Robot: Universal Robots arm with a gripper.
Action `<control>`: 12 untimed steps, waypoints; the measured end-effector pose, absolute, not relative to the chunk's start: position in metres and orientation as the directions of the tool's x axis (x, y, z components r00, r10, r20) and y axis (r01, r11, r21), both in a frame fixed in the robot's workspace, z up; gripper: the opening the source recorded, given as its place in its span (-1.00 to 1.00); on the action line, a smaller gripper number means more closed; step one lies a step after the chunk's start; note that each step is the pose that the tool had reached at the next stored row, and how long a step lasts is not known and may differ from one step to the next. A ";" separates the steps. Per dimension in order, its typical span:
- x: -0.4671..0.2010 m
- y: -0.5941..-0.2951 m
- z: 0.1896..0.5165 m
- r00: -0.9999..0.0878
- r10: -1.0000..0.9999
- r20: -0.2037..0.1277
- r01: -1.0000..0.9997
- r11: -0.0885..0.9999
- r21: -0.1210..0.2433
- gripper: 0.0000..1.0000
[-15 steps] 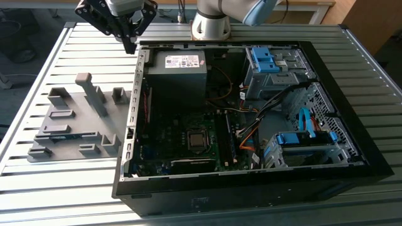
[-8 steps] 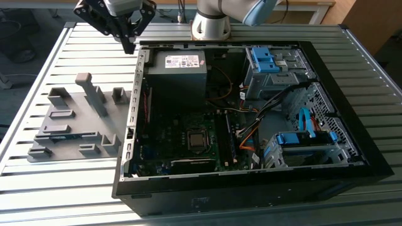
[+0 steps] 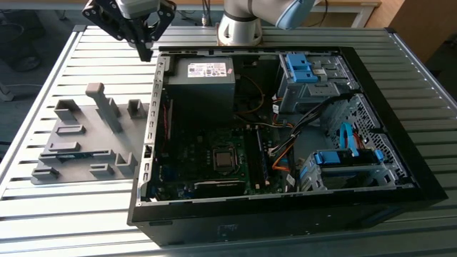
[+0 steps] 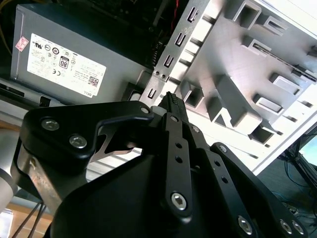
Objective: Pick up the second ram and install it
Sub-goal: 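Reach for the second ram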
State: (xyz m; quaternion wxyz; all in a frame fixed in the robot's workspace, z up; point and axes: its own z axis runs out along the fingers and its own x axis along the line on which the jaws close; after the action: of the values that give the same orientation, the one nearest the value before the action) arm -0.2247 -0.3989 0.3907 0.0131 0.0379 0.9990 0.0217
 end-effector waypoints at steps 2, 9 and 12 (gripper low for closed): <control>-0.225 -0.399 0.391 -0.997 0.076 -0.024 0.075 0.996 0.044 -0.79; -0.227 -0.399 0.391 -0.997 0.076 -0.024 0.075 0.996 0.044 -0.79; -0.228 -0.399 0.391 -0.997 0.076 -0.024 0.075 0.996 0.044 -0.79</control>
State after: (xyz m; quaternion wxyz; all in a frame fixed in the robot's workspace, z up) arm -0.2278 -0.3989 0.3907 0.0130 0.0378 0.9990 0.0217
